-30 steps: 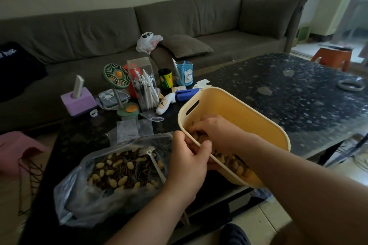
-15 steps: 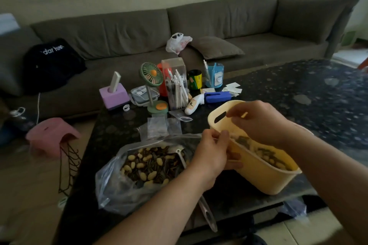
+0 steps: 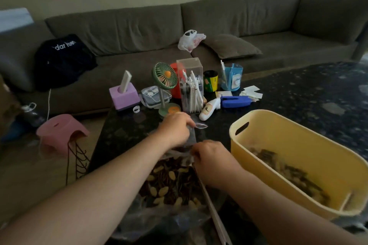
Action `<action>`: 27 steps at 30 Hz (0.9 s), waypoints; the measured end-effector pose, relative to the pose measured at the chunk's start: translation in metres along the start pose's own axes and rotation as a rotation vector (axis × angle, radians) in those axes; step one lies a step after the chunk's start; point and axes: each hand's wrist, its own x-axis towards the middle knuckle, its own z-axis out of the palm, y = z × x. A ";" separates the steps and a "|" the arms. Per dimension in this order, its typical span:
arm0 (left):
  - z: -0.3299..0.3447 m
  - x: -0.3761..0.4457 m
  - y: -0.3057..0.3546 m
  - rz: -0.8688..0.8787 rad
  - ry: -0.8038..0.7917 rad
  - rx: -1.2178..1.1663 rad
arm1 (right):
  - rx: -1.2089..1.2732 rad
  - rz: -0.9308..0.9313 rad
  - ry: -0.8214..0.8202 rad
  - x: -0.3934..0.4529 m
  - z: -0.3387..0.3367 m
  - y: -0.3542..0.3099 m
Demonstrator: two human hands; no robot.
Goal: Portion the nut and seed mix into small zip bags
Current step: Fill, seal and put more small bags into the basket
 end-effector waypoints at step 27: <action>0.003 -0.154 -0.037 0.275 0.616 -0.406 | 0.948 0.021 -0.017 -0.030 -0.027 -0.033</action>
